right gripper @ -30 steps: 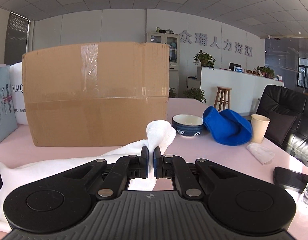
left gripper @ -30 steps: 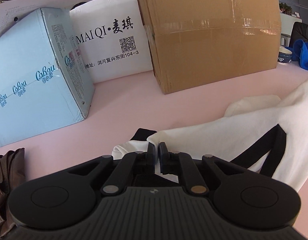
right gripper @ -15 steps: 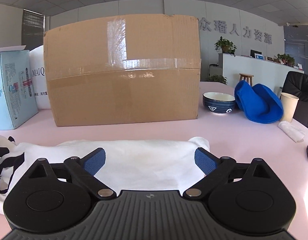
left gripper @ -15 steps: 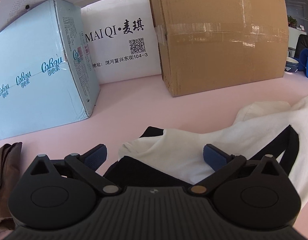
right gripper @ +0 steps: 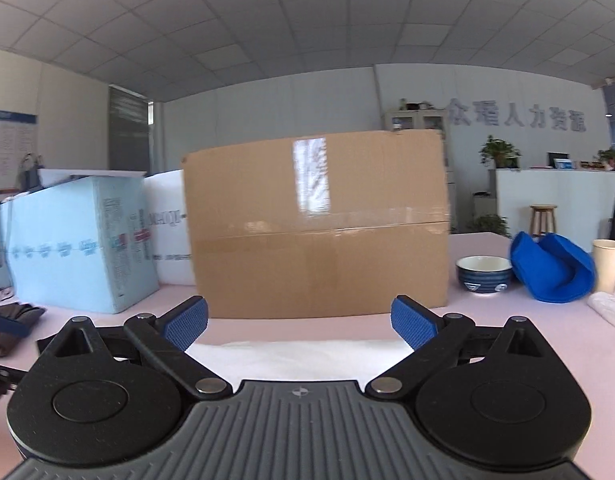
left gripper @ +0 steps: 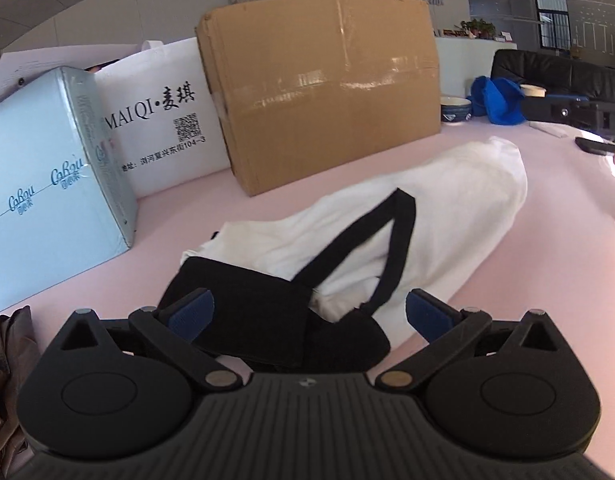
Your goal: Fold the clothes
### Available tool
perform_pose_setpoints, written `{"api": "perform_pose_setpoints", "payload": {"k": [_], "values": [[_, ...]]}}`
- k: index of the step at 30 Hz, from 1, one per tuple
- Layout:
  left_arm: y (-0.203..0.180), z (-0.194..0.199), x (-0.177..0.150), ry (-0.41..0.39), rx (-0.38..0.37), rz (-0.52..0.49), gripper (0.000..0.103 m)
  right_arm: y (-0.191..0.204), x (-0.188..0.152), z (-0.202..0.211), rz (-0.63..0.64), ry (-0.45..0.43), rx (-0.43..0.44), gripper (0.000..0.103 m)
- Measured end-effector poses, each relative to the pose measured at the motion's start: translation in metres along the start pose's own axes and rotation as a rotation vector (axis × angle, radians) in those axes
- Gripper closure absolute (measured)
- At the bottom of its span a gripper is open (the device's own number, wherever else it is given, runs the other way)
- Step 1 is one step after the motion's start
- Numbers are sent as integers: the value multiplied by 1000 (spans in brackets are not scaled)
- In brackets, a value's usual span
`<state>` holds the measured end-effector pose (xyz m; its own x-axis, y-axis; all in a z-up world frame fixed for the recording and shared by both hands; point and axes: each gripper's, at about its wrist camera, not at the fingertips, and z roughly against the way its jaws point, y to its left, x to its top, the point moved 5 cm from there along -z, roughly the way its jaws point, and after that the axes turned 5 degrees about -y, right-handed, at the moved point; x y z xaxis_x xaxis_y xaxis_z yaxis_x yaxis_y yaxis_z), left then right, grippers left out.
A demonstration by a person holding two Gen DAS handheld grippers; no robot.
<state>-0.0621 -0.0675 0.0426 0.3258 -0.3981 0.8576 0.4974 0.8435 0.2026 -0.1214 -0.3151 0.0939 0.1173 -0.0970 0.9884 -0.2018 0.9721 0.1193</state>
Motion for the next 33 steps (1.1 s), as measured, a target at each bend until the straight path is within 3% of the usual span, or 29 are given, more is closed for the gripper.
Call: {"api": "perform_pose_setpoints", "payload": {"k": [2,4,6,10,12,16,17,21,24,26,30,32,33], "values": [[-6,-14,-6,55,22,-4,0,6,-6,-4,-90,87,118,5],[-5,-24,-9,90,10,35,2,9,-17,-9,-158,169,174,7],[-5,-33,-12,122,-9,76,3,15,-27,-11,-128,207,150,10],[-13,-40,-16,121,36,12,9,45,-42,-12,252,177,83,11],[-17,-41,-18,113,56,-22,10,54,-50,-16,316,208,143,14],[-25,-36,-17,92,60,-54,29,70,-67,-29,443,281,195,51],[-27,-35,-17,90,60,-63,34,74,-72,-33,459,305,213,55],[-30,-30,-16,112,36,-36,68,89,-86,-45,548,334,245,55],[-30,-30,-17,107,18,-20,74,97,-92,-51,602,345,259,60],[-30,-30,-16,109,13,-12,78,99,-92,-55,571,362,289,75],[-28,-30,-15,113,15,9,85,100,-92,-59,562,361,301,78],[-25,-29,-14,114,6,29,87,100,-93,-59,564,364,295,95],[-25,-29,-14,115,3,35,88,100,-93,-60,564,369,293,96]]}}
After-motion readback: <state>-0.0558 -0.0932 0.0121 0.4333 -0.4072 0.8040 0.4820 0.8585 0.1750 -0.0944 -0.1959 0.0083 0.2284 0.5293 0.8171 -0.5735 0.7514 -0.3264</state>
